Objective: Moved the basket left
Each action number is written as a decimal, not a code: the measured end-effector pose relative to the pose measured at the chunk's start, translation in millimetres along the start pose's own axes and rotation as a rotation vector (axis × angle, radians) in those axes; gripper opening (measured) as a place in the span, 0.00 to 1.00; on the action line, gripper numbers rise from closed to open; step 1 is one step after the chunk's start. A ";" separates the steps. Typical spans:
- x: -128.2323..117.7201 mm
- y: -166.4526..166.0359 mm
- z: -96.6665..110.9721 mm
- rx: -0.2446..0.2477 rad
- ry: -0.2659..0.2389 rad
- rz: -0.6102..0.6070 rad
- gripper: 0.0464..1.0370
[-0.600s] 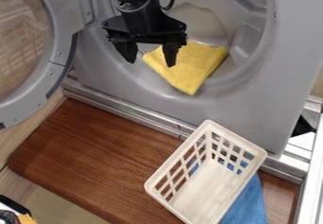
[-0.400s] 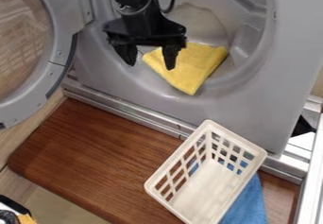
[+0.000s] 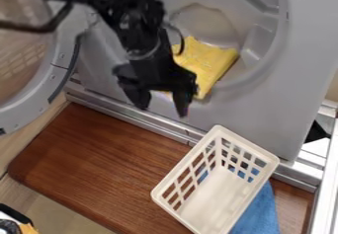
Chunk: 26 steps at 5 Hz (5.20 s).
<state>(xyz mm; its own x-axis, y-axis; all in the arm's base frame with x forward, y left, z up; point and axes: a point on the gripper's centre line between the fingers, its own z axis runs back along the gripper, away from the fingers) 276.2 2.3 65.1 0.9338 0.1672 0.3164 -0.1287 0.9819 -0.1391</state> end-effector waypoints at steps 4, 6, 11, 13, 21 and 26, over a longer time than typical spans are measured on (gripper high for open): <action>-48.5 -19.7 -69.8 0.093 0.126 -0.120 0.96; -51.4 -24.1 -95.8 0.106 0.166 -0.165 0.62; -74.9 -28.6 -63.9 0.077 0.122 -0.179 0.06; -72.2 -38.9 -26.8 0.009 0.047 -0.122 0.05; -51.9 129.0 -51.7 0.216 0.066 0.426 0.05; -65.9 135.4 -58.9 0.234 0.146 0.478 0.60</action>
<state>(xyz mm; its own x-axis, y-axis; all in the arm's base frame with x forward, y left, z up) 216.9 119.1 -29.8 0.7876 0.6016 0.1335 -0.6051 0.7960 -0.0174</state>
